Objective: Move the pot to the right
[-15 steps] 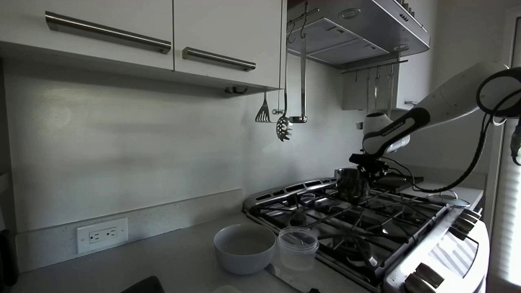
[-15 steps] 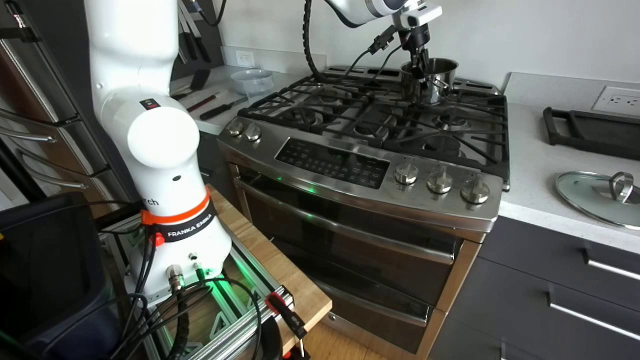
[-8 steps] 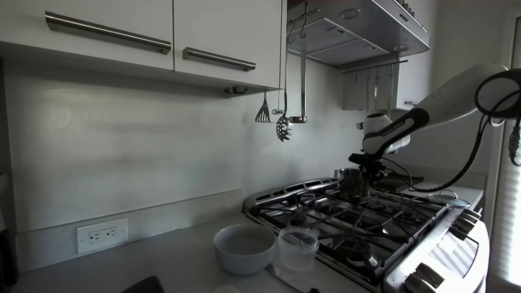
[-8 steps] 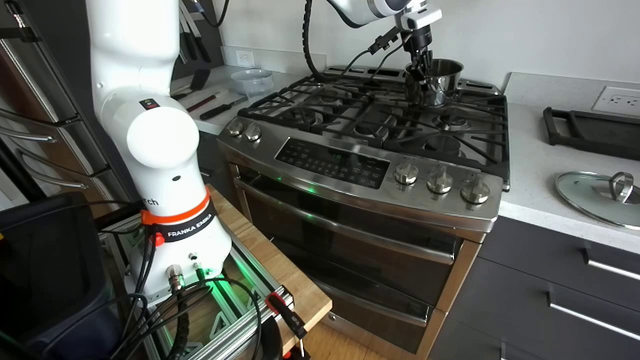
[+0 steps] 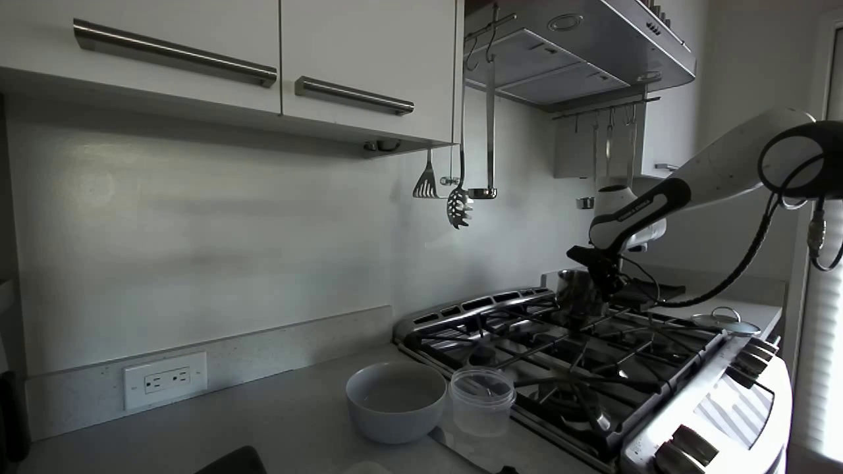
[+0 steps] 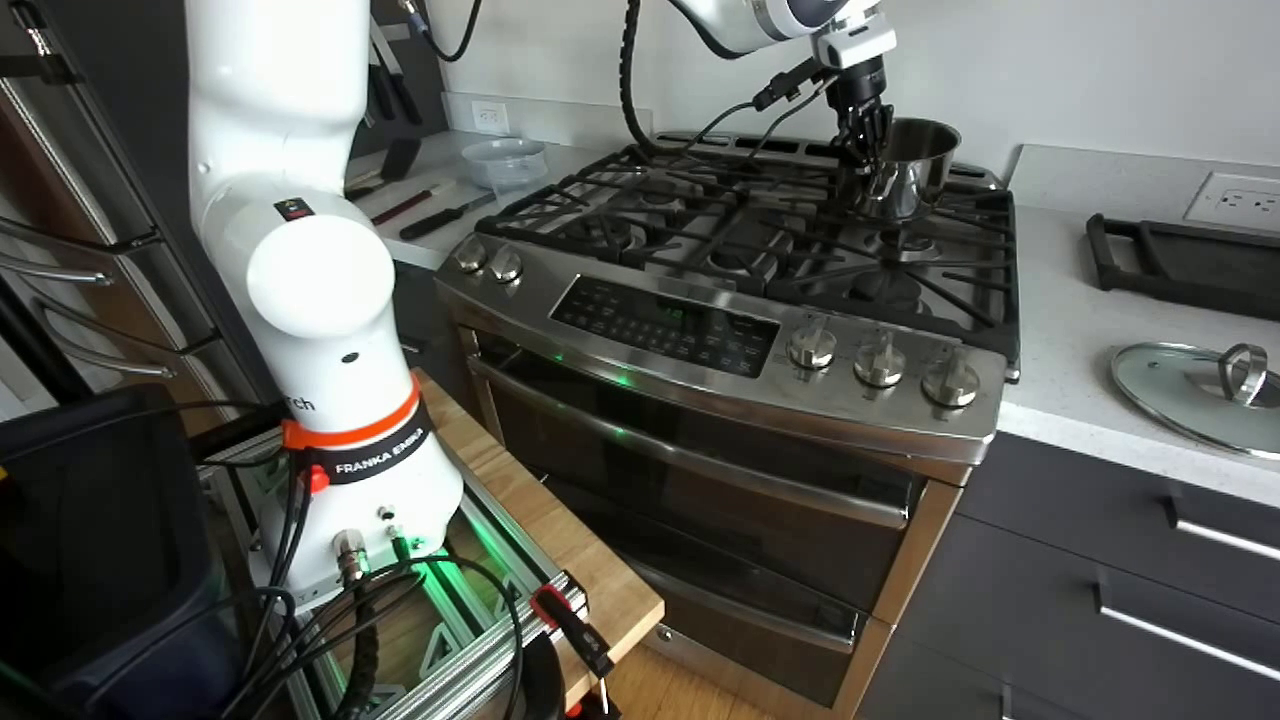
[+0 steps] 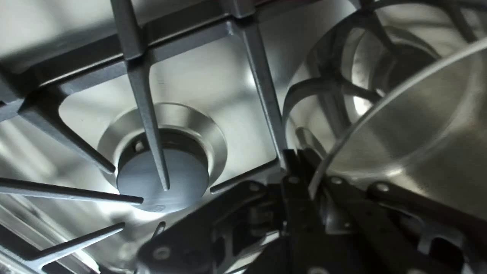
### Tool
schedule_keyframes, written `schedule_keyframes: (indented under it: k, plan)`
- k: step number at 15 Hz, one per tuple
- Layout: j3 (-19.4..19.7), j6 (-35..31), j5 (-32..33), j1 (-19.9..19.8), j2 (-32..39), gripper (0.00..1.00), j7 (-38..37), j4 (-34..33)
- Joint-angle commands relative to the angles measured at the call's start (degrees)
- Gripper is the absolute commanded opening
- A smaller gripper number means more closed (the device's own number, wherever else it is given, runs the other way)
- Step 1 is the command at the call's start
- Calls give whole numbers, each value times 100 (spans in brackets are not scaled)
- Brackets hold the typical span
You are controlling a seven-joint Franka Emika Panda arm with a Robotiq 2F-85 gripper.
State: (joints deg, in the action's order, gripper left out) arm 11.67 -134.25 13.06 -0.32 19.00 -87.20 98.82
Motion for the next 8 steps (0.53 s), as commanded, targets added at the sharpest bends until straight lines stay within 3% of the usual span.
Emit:
schedule_keyframes:
  k: [1, 8]
  plan:
    - [13, 173, -284, -134, 266, 2, -112, -475]
    - [24, 477, -447, -186, 494, 2, -42, -827]
